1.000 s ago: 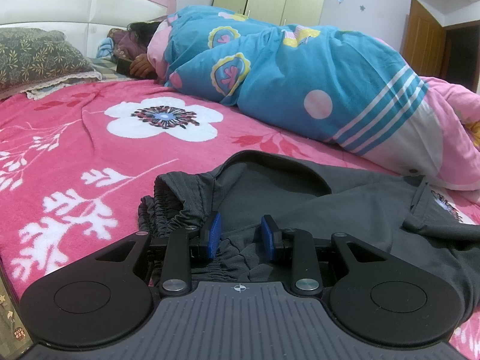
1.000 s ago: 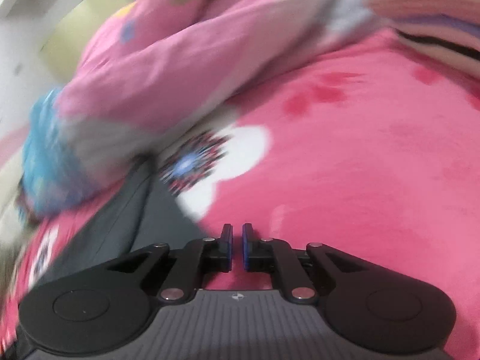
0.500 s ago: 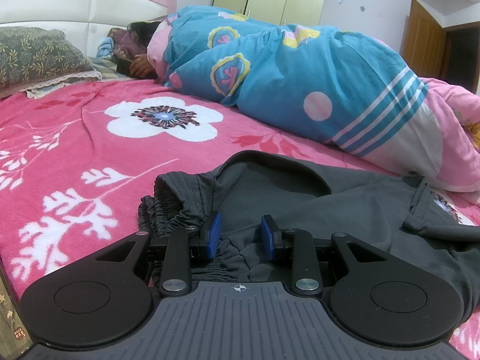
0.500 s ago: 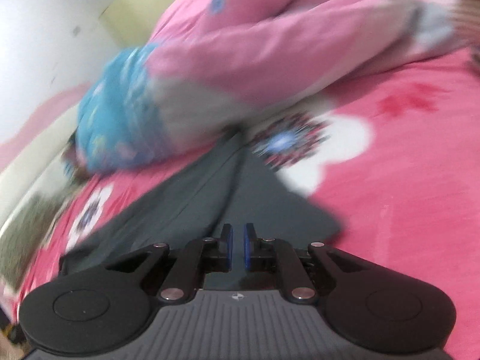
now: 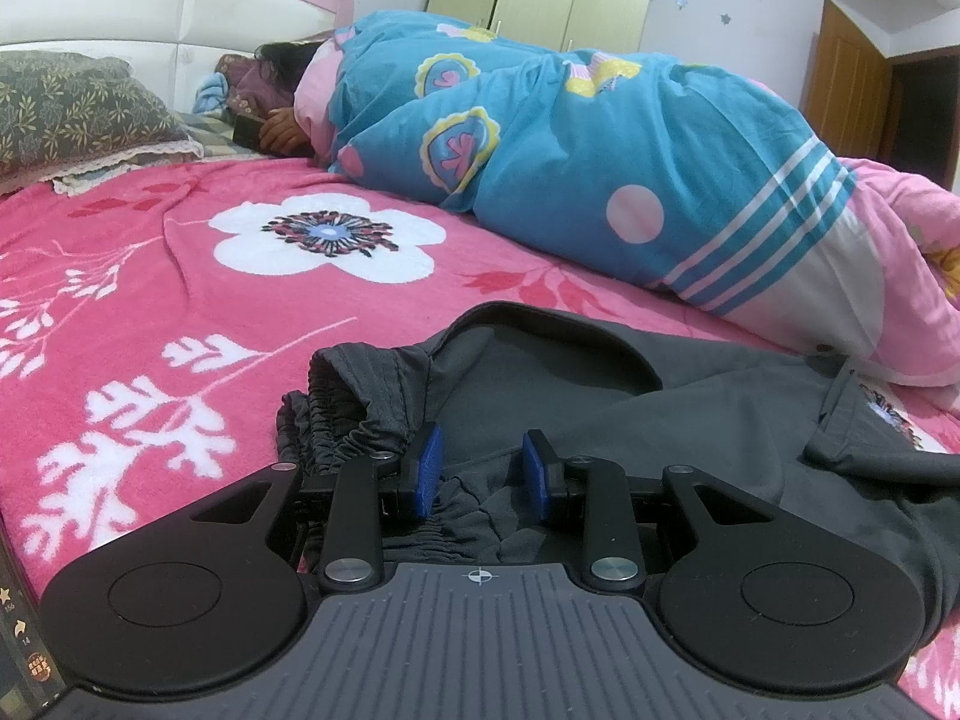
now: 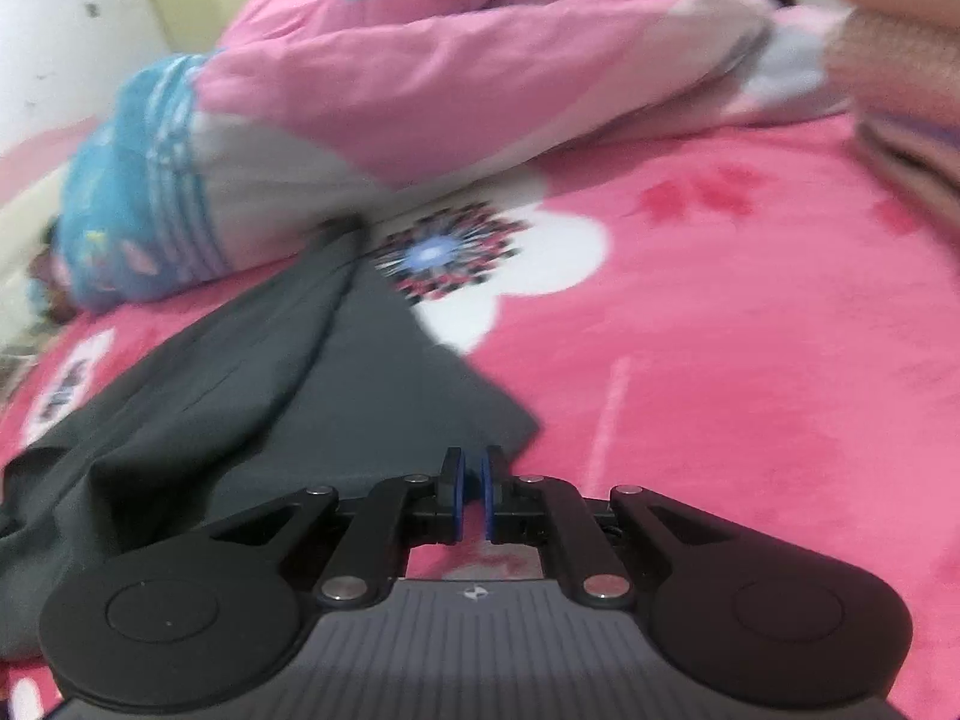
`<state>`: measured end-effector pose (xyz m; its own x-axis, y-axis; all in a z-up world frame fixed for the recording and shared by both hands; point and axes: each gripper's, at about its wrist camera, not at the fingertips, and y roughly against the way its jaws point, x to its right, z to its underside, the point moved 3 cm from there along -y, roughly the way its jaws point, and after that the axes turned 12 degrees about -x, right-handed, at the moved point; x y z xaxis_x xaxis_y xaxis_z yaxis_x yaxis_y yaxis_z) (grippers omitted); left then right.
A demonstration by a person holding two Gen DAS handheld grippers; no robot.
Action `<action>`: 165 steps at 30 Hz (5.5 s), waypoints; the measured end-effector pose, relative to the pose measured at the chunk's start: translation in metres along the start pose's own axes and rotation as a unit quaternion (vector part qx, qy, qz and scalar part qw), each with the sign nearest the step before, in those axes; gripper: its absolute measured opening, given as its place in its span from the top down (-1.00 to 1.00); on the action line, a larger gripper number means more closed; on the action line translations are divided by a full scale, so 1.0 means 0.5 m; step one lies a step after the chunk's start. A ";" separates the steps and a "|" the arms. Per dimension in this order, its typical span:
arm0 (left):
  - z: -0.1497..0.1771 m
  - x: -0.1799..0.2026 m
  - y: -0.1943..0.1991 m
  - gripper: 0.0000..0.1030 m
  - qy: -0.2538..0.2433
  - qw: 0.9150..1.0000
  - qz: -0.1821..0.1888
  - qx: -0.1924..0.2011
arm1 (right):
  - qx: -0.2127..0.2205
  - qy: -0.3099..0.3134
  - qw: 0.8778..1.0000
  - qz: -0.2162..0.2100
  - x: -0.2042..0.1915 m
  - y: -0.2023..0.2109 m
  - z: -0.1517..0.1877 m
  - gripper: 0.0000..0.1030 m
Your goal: Fold clothes
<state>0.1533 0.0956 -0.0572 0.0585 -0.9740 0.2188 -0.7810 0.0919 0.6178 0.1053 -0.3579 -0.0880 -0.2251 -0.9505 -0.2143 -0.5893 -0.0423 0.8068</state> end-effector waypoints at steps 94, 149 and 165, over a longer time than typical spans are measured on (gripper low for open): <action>0.003 -0.006 -0.003 0.43 -0.006 1.000 -0.006 -0.002 | 0.060 -0.100 0.993 -0.023 0.013 0.049 0.001 0.73; 0.148 -0.036 0.133 -0.44 0.251 0.953 0.164 0.026 | 0.029 -0.256 0.948 -0.184 0.031 0.090 0.227 0.05; 0.131 0.017 0.113 -0.48 0.292 0.951 0.085 0.059 | 0.021 -0.248 0.950 -0.188 0.025 0.091 0.220 -0.08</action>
<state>0.0690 0.0791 -0.0702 0.2339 -0.6621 0.7120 -0.8723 0.1806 0.4545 -0.0099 -0.3380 -0.1145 -0.3235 -0.6088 -0.7243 -0.7288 -0.3279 0.6011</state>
